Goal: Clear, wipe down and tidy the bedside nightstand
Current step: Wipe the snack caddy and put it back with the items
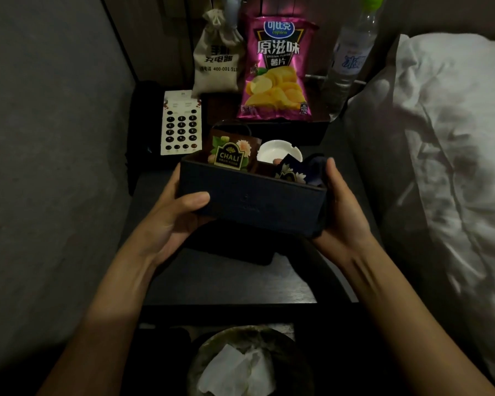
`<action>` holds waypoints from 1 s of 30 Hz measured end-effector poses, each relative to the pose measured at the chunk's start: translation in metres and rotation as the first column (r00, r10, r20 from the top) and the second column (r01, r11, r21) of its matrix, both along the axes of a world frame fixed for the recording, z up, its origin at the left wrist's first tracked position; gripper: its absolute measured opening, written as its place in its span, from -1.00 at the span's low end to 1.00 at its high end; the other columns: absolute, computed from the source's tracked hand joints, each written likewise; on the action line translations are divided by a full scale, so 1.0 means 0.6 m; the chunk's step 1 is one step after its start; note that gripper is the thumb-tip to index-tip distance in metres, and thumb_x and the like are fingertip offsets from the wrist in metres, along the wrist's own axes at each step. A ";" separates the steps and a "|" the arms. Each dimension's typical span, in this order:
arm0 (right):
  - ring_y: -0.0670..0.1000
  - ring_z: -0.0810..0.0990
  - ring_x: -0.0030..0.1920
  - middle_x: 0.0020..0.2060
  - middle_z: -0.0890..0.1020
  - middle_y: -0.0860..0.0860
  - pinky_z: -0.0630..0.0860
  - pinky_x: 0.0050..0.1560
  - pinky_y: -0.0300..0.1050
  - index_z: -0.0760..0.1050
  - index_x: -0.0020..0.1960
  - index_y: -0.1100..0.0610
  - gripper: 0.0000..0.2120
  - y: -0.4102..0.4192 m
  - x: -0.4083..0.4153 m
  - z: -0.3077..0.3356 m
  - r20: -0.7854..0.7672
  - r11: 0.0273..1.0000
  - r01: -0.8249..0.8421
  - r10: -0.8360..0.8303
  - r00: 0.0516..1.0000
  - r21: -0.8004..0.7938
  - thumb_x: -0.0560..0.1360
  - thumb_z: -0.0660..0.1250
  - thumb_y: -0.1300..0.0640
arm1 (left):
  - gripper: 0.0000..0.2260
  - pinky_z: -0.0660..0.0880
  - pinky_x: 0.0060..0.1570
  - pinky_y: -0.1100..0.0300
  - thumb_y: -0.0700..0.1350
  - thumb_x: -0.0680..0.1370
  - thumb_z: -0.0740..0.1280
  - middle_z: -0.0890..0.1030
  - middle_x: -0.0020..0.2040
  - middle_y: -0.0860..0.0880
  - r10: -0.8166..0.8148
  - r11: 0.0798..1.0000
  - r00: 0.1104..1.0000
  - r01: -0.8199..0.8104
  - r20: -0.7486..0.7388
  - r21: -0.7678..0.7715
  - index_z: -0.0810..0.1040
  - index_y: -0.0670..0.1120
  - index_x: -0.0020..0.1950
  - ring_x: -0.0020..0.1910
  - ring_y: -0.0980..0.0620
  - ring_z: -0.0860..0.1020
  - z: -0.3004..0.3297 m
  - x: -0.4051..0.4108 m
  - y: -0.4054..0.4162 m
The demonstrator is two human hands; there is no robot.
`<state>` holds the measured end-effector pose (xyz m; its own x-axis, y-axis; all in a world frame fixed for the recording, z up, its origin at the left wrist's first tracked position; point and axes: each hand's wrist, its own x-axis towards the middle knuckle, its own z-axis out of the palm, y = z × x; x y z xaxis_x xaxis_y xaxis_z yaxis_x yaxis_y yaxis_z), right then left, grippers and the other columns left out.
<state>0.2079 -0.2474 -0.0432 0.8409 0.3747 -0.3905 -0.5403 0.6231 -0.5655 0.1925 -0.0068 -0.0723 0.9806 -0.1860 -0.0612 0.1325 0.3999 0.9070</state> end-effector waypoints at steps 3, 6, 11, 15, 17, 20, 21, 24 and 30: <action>0.11 0.67 0.12 0.23 0.62 0.15 0.64 0.04 0.02 0.56 0.30 0.13 -0.46 0.001 -0.001 -0.001 0.045 1.000 -0.004 0.005 0.999 -0.022 0.51 0.24 -0.22 | -0.43 0.57 0.04 0.12 -0.13 0.38 0.43 0.59 0.25 -0.09 0.047 0.999 0.999 -0.047 -0.006 0.021 0.40 -0.06 0.39 0.25 -0.07 0.56 0.000 0.004 -0.003; 0.11 0.65 0.13 0.17 0.65 0.13 0.63 0.03 0.01 0.51 0.35 0.11 -0.54 -0.004 -0.002 -0.007 0.111 0.993 -0.012 0.025 0.994 -0.114 0.52 0.28 -0.07 | -0.54 0.56 0.06 0.16 -0.08 0.43 0.47 0.59 0.27 -0.07 0.080 0.996 0.997 -0.080 0.010 0.042 0.50 0.01 0.32 0.26 -0.04 0.55 -0.004 0.008 -0.004; 0.15 0.62 0.09 0.13 0.62 0.22 0.56 0.12 0.00 0.46 0.38 0.20 -0.58 0.011 -0.007 -0.012 0.279 0.963 0.039 0.038 0.960 -0.267 0.53 0.19 0.22 | -0.62 0.57 -0.06 0.27 -0.06 0.49 0.39 0.65 0.17 0.00 0.199 0.976 0.980 -0.199 0.010 0.087 0.51 0.06 0.31 0.15 0.06 0.62 -0.016 0.014 -0.012; 0.12 0.63 0.05 0.15 0.63 0.25 0.57 0.04 -0.06 0.48 0.35 0.20 -0.59 0.016 -0.007 -0.016 0.332 0.926 0.040 0.094 0.939 -0.376 0.54 0.11 0.31 | -0.61 0.60 -0.11 0.18 -0.06 0.57 0.31 0.58 0.28 -0.03 0.160 0.985 0.987 -0.160 0.015 0.070 0.41 0.12 0.40 0.17 -0.02 0.61 -0.020 0.018 -0.015; 0.06 0.66 0.04 0.12 0.67 0.17 0.61 0.00 -0.13 0.49 0.35 0.19 -0.55 0.019 -0.008 -0.019 0.354 0.922 0.024 0.124 0.927 -0.386 0.53 0.08 0.35 | -0.59 0.60 -0.11 0.10 -0.03 0.59 0.29 0.52 0.35 -0.05 0.122 0.991 0.992 -0.123 0.008 0.054 0.36 0.16 0.43 0.24 -0.10 0.57 -0.018 0.018 -0.016; -0.04 0.68 0.06 0.07 0.70 -0.01 0.61 0.07 -0.16 0.51 0.35 0.12 -0.51 0.028 -0.011 -0.020 0.384 0.917 0.010 0.158 0.910 -0.399 0.52 0.05 0.39 | -0.57 0.60 -0.12 0.02 0.04 0.57 0.31 0.52 0.34 -0.08 0.109 0.992 0.994 -0.108 -0.005 0.066 0.34 0.16 0.44 0.22 -0.12 0.58 -0.014 0.017 -0.019; -0.07 0.68 0.06 0.06 0.71 -0.05 0.61 0.06 -0.17 0.57 0.29 0.04 -0.50 0.030 -0.012 -0.022 0.385 0.918 0.002 0.164 0.908 -0.398 0.53 0.06 0.39 | -0.55 0.60 -0.13 0.02 0.06 0.55 0.33 0.53 0.33 -0.08 0.119 0.990 0.993 -0.118 -0.010 0.081 0.34 0.16 0.43 0.21 -0.11 0.59 -0.013 0.015 -0.021; -0.17 0.70 -0.12 -0.15 0.73 -0.17 0.61 -0.19 -0.27 0.70 -0.13 -0.23 -0.45 0.033 -0.015 -0.026 0.330 0.927 -0.043 0.176 0.927 -0.373 0.55 0.10 0.33 | -0.49 0.60 -0.15 0.03 0.10 0.48 0.41 0.58 0.28 -0.01 0.139 0.981 0.990 -0.136 -0.011 0.140 0.37 0.20 0.40 0.19 -0.07 0.60 -0.011 0.012 -0.024; -0.10 0.71 -0.21 -0.19 0.73 -0.04 0.60 -0.28 -0.23 0.55 0.11 0.07 -0.82 0.034 -0.014 -0.040 0.145 0.930 -0.041 0.100 0.984 -0.366 0.58 0.22 0.13 | -0.47 0.60 -0.19 0.08 0.09 0.43 0.42 0.61 0.22 0.04 0.031 0.982 0.998 -0.022 -0.045 0.188 0.39 0.25 0.38 0.14 -0.02 0.62 -0.010 0.007 -0.029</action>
<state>0.1995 -0.2268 -0.0669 0.8793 0.2944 -0.3743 -0.4604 0.3248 -0.8261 0.1969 -0.0241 -0.0781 0.9801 -0.1409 -0.1395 0.1692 0.2278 0.9589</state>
